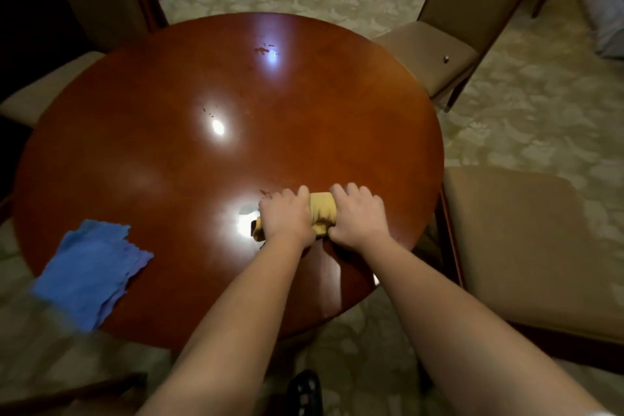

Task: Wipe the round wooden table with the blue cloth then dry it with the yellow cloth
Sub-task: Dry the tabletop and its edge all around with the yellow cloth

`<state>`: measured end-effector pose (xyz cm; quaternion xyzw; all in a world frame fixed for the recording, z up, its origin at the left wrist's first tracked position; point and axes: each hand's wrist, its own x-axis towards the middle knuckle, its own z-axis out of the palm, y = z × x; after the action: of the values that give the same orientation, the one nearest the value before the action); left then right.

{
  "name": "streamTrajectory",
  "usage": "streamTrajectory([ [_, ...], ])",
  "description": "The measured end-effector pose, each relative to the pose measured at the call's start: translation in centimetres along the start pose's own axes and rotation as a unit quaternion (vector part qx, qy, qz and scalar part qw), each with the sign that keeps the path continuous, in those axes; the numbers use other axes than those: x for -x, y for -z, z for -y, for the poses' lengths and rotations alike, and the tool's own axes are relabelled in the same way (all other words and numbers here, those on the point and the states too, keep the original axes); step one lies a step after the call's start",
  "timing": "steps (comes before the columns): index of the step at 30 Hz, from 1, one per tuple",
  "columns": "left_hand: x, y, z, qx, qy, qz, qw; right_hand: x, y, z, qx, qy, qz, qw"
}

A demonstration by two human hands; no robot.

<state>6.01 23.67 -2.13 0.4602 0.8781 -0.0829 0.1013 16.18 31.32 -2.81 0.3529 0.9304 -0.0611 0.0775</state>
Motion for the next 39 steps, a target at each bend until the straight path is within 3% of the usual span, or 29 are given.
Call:
streamTrajectory([
  [6,8.0,-1.0,0.3,0.018,-0.004,0.068,0.998,6.7,-0.4,1.3,0.002,0.049,0.041,0.998],
  [14,13.9,-2.1,-1.5,0.021,0.02,0.092,0.995,12.9,-1.0,1.4,0.008,0.054,0.05,0.997],
  [24,7.7,-1.5,-4.2,0.001,-0.016,0.066,0.998,9.7,-1.0,-1.9,-0.023,-0.021,0.04,0.999],
  [34,-2.9,0.2,-4.9,0.001,-0.049,0.002,0.999,0.0,-0.2,-5.0,-0.015,-0.048,-0.013,0.999],
  [39,-1.9,0.5,-4.6,0.004,-0.056,-0.01,0.998,0.5,-0.2,-4.8,-0.01,-0.055,-0.021,0.998],
])
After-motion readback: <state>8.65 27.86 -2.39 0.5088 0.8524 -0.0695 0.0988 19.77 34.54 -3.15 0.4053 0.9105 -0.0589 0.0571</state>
